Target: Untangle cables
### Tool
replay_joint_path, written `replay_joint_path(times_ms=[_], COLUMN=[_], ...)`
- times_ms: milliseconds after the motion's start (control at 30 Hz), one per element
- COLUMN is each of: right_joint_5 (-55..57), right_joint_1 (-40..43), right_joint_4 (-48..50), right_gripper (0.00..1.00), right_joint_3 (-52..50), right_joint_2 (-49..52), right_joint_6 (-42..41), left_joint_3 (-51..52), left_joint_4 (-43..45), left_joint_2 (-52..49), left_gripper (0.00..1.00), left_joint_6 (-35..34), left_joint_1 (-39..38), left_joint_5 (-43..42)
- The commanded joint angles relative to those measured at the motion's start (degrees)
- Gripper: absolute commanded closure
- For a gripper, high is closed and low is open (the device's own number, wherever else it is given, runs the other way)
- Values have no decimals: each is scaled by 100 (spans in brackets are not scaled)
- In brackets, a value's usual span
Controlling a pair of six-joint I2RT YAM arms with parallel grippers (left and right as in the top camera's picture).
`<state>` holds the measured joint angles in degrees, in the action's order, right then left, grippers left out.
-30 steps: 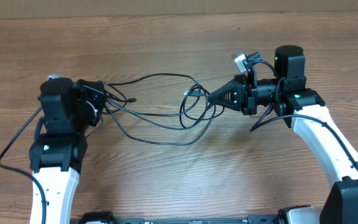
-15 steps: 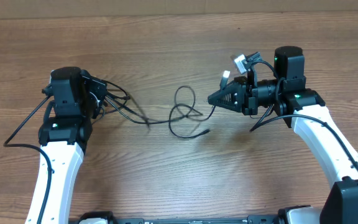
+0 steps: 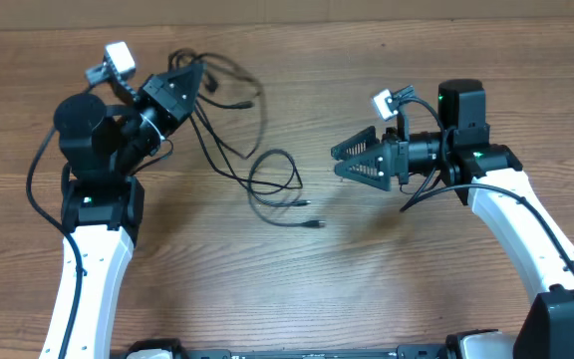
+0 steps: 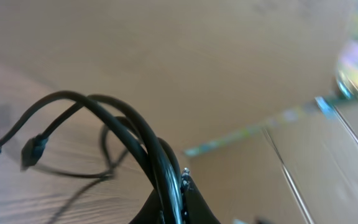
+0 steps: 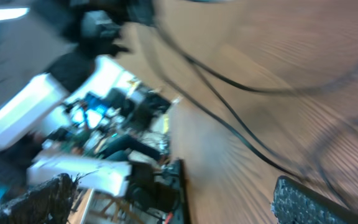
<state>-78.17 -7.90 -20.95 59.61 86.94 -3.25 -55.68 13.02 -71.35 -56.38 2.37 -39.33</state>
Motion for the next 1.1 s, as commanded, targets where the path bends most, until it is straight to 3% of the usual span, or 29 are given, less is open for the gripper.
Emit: replay_joint_path(times_ms=[0, 100, 300, 400, 467, 500, 533, 600, 767, 800, 933, 1067], right_joint_5=[1344, 2000, 2122, 2184, 2201, 2203, 2203, 2203, 2321, 2518, 3134, 3563], right_joint_1=[22, 39, 450, 743, 944, 1169, 1285, 1480, 1814, 1862, 1864, 1864], right_joint_4=[-330, -651, -664, -662, -664, -662, -662, -664, -699, -798, -1147, -1434], right_gripper=[0, 0, 0, 0, 0, 0, 0, 0, 0, 0, 0, 0], right_joint_3=[22, 24, 85, 125, 149, 164, 166, 166, 166, 166, 164, 164], right_joint_2=[-153, -155, -319, -498, -647, -831, -938, -1134, -1596, -1755, -2011, -2068], right_joint_6=[4, 4, 4, 2, -20, -20, -20, -22, -146, -144, -120, -120], left_joint_3=[-83, -83, -83, -83, -83, -83, -83, -83, -83, -83, -83, -83], left_joint_4=[153, 140, 136, -131, -599, -1281, -1613, -2323, -3611, -4044, -5080, -5875], left_joint_2=[129, 177, 212, 210, 210, 205, 205, 203, 195, 190, 184, 181], left_gripper=[96, 96, 95, 70, 58, 25, 11, 0, 0, 0, 0, 0], left_joint_6=[890, 1502, 2411, 2839, 3187, 3567, 3650, 3792, 3932, 3971, 3821, 3429], left_joint_1=[28, 22, -2, -87, -149, -227, -267, -369, -754, -951, -1235, -1248], left_joint_5=[-1222, -1770, -2981, -3292, -3233, -2785, -2450, -1526, 933, 1845, 3980, 4957])
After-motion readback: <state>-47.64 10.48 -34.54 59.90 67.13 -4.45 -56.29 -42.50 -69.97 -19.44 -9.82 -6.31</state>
